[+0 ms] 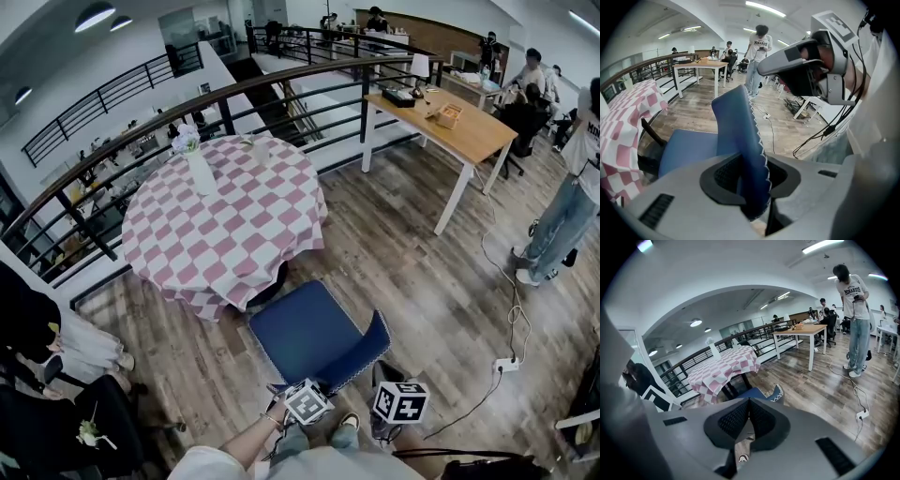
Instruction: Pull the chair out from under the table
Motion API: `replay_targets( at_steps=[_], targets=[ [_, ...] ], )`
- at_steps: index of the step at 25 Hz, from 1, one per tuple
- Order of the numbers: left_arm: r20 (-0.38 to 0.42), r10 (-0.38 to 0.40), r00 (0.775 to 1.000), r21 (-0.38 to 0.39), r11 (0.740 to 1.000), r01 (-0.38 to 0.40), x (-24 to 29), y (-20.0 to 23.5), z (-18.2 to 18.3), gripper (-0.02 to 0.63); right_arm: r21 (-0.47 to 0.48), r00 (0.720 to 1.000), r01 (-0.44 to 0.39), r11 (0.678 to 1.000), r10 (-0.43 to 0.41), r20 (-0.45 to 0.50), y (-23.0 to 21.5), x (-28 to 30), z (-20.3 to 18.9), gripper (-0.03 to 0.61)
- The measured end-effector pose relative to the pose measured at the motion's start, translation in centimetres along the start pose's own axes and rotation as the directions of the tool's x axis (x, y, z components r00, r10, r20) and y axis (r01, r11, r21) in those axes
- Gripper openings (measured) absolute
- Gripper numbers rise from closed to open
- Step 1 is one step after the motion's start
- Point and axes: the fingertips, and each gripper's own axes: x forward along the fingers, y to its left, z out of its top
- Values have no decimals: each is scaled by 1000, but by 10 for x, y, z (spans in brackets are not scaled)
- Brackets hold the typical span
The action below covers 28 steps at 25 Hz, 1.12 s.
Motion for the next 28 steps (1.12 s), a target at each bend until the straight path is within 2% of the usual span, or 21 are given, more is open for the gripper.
replay_targets(
  at_steps=[10,16,22,28],
  targets=[
    [-31,-35,999,-4,999,35,0,-27,-7,112,-10,1000,-17,1000,17,-13,-13,-1,1,17],
    [-20,-50,999,-22,999,50,4,-44,-8,118,-8,999,-23,1000,23,-23,-22,-4,-3,17],
    [-30,-60,998,-8,998,60,5,-58,-13,121,-9,998,-43,999,43,-40,-24,-4,-7,17],
    [-24,-88,996,-35,996,87,6,-66,-17,128,-20,997,-66,998,65,-45,-21,3,-3,17]
  ],
)
